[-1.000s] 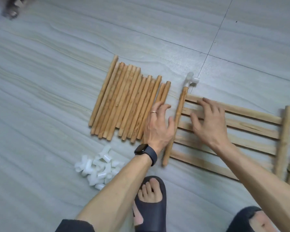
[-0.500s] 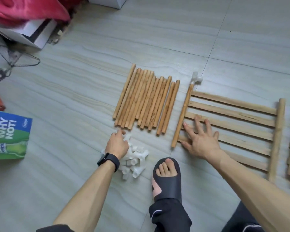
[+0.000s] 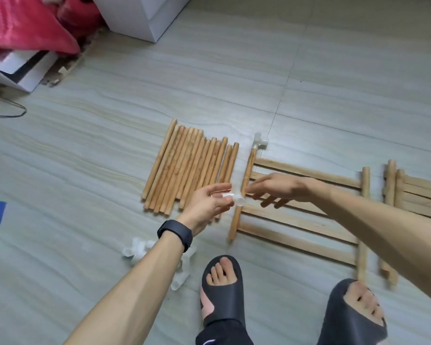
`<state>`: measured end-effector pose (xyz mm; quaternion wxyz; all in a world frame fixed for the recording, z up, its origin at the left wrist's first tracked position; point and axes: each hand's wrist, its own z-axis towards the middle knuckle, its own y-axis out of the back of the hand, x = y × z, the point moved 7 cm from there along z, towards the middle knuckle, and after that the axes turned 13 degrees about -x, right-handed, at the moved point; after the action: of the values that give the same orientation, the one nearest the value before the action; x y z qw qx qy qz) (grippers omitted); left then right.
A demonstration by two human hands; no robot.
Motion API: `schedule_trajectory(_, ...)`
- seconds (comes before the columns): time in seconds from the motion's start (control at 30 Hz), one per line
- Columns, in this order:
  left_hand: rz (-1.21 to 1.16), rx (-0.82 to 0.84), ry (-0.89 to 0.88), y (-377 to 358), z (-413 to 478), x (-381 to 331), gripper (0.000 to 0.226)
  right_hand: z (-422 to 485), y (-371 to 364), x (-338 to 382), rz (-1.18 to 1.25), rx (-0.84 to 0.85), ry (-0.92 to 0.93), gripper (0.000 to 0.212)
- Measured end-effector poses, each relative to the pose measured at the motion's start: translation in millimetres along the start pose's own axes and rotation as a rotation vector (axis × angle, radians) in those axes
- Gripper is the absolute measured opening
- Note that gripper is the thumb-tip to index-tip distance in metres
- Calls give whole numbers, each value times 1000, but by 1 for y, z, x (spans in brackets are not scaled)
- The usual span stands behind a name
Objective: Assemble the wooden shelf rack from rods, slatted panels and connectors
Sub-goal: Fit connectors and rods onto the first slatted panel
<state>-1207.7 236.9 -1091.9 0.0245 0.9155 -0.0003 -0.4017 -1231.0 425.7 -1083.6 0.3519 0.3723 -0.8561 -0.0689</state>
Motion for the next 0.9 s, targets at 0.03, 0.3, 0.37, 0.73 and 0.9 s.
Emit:
schedule_trajectory(0.03,-14,37,-14,-19,1,-6,32,-9,11,2,131,-4,37,41)
schedule_trajectory(0.3,273,244,-202,-157,-2,-33,35,-60,58,-89,718,-384,96,19)
schedule_trajectory(0.37,374,257,-260,-179,2,-39,34,-58,60,-112,902,-486,83,15)
schedule_trajectory(0.73,40,181,-90,-240,24,-5,26,-36,75,-184,1070,-717,-58,17)
schedule_trajectory(0.9,75,168,-73,-250,38,1,25,-30,89,-206,880,-732,-169,28)
